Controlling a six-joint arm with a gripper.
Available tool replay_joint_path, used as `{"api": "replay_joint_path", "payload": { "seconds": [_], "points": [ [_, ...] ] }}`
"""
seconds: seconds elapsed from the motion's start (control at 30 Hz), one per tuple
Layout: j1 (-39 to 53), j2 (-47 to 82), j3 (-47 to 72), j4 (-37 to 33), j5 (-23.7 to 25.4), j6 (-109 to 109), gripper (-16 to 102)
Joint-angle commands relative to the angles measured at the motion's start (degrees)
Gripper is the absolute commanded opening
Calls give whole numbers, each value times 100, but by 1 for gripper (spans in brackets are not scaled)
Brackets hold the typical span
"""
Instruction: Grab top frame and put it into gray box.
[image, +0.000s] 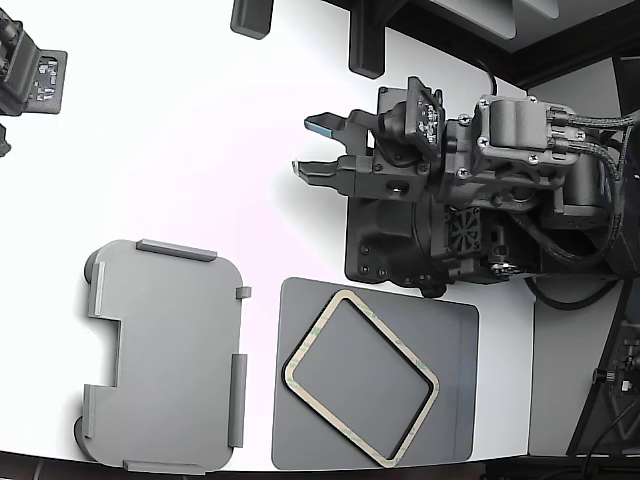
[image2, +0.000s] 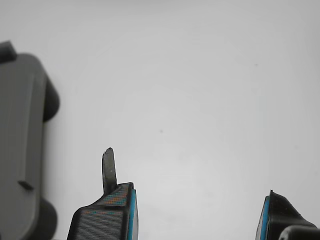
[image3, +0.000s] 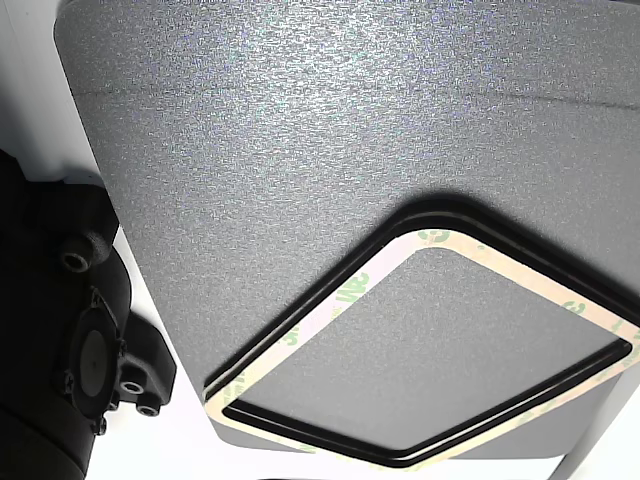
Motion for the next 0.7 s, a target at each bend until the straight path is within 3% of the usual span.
{"api": "replay_joint_path", "payload": {
  "seconds": [0.0,0.3,0.43,0.57,0.67],
  "points": [
    [-62,123,-132,-26,316,202,98],
    [-44,-167,-501,-26,290,176,97],
    [308,-765,-1187,62,519,-18,89],
    [747,-1784,-2320,765,633,-1494,100],
    [1371,-2672,-3331,1494,1204,-2698,100]
  ]
}}
